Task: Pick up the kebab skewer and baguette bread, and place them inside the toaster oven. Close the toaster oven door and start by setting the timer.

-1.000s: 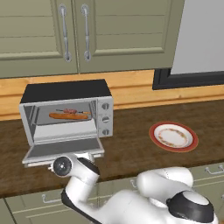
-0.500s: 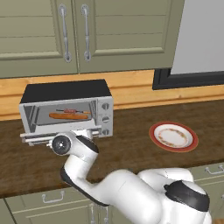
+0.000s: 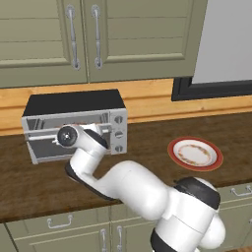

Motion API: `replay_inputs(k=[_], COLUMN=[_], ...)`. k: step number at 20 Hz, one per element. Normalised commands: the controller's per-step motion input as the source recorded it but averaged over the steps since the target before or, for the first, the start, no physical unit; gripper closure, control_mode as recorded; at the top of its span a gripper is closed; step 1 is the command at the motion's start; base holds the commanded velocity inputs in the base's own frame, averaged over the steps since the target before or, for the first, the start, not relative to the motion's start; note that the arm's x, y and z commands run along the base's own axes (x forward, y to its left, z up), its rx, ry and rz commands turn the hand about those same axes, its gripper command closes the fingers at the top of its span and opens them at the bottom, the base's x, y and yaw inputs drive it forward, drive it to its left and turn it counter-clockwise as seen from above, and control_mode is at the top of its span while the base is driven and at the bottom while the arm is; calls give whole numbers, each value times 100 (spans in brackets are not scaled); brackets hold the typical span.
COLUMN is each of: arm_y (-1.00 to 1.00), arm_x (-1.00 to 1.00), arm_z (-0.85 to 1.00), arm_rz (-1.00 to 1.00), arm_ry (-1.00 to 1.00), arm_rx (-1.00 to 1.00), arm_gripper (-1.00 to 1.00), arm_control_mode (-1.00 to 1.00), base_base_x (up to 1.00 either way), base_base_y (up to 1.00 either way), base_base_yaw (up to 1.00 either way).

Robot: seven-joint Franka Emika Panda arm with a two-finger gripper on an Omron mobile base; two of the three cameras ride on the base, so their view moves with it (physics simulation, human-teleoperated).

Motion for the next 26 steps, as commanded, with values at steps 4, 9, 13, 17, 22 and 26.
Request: replay_inputs(k=[4,9,13,17,22,26], arm_y=[-24,-29,-25,-21,-19,-13], arm_x=[31,42,38,38,52,46], arm_z=[0,0,0,0,0,0], arm_rz=[-1,-1,-2,-2,-3,-3], arm_ry=[0,0,0,0,0,0], arm_rx=[0,0,0,0,0,0], arm_gripper=[-100,-100,-100,-100,-100,-100], arm_control_mode=[-100,-100,-100,-100,-100,-100], base_base_x=[0,0,0,0,0,0], base_base_y=[0,0,0,0,0,0], base_base_yaw=[0,0,0,0,0,0])
